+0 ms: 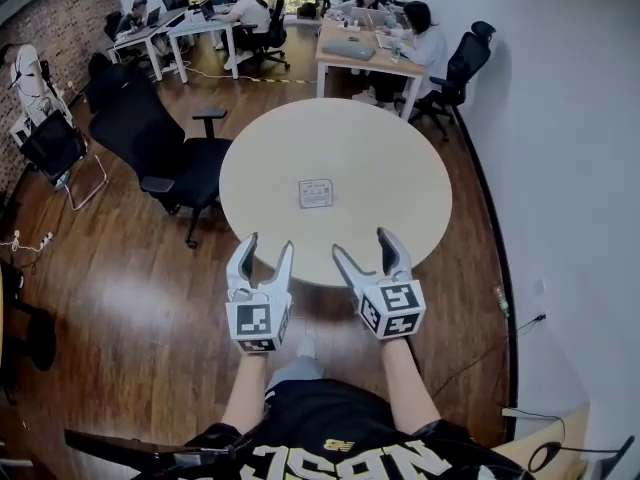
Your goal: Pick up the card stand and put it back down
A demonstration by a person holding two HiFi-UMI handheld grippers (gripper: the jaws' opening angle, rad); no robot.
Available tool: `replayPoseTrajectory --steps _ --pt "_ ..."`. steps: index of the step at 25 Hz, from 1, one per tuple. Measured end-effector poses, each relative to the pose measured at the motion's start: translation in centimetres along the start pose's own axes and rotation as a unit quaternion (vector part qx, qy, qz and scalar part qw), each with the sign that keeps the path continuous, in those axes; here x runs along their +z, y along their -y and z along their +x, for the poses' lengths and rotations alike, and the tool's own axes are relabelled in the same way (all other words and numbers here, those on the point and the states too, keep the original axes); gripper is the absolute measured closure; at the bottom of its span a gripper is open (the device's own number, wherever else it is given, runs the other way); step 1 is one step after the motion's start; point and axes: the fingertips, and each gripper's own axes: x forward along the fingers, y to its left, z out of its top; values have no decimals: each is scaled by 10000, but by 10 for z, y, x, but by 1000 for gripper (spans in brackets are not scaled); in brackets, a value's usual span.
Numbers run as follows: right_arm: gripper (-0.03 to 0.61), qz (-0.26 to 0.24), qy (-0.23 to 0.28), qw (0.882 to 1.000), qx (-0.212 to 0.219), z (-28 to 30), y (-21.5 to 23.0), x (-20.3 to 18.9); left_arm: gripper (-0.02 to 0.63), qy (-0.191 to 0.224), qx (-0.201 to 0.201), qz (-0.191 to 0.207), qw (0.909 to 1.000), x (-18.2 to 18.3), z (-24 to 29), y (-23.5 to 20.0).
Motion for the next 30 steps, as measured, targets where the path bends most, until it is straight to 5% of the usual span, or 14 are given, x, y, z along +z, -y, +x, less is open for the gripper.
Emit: replayPoseTrajectory --steps 14,24,30 --pt "184 5 -185 9997 151 107 36 13 362 21 -546 -181 9983 -8 113 -32" --pt "210 131 -660 9956 654 144 42 -22 362 -557 -516 -256 9968 -55 146 -35" --pt "215 296 -1001 9912 812 158 44 -57 329 -1015 -600 -566 9914 -116 168 -41"
